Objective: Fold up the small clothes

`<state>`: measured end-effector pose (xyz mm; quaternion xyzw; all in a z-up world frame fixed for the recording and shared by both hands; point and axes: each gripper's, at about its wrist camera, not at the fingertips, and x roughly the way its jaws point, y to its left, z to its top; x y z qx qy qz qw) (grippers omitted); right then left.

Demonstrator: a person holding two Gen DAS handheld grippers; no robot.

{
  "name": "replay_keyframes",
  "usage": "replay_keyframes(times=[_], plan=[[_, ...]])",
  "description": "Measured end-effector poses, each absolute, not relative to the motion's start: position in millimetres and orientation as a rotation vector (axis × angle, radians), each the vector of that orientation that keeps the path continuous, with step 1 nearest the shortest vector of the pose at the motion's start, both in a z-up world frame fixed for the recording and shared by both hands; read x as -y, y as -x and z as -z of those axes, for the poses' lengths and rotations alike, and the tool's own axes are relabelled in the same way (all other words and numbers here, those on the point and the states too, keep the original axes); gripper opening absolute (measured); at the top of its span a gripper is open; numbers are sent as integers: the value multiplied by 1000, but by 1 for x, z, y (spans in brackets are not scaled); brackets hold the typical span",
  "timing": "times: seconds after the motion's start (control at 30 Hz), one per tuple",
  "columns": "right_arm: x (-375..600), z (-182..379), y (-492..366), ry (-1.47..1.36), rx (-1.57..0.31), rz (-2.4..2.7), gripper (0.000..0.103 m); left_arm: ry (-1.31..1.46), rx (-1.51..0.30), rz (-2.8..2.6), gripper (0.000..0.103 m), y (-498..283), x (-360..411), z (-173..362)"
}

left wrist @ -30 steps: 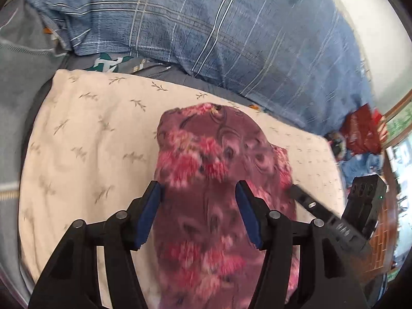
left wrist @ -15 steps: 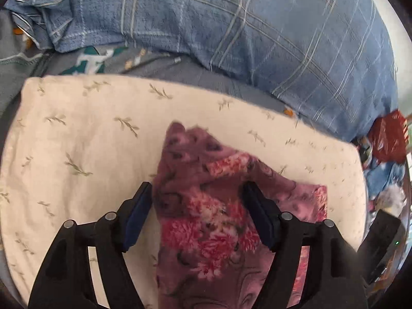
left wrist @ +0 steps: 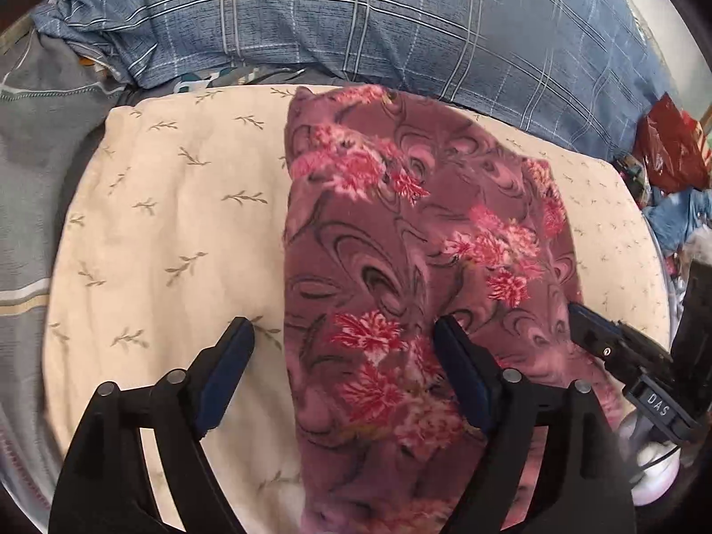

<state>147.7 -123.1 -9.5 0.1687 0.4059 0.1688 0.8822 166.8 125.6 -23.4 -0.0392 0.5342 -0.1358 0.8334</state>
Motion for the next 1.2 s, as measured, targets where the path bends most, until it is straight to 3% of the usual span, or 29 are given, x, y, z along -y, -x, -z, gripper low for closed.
replay_keyframes(times=[0.17,0.3,0.4,0.53,0.6,0.67,0.7,0.77,0.8,1.03,1.2], plan=[[129,-14,-103,-382,-810,-382,31,74,-1082,307,83,-136,-139,-4],[112,5,-87,-218,-865,-295,22,63,-1128,314,84,-113,-130,25],[109,17,-89,-214,-879,-269,23,130,-1120,269,95,-107,-136,39],[118,-2,-82,-242,-850,-231,28,189,-1156,245,94,-105,-147,31],[124,-6,-77,-201,-853,-172,38,136,-1132,235,94,-96,-143,27],[128,1,-80,-205,-890,-151,55,93,-1130,234,94,-92,-137,34],[131,7,-83,-227,-914,-141,57,83,-1145,234,95,-92,-135,41],[137,18,-86,-286,-940,-128,78,106,-1171,232,95,-93,-135,50],[139,24,-86,-320,-946,-117,81,127,-1168,226,98,-92,-138,52],[117,28,-83,-270,-907,-30,103,138,-1158,241,100,-85,-146,55],[110,30,-81,-256,-890,31,103,141,-1151,254,102,-85,-151,57]])
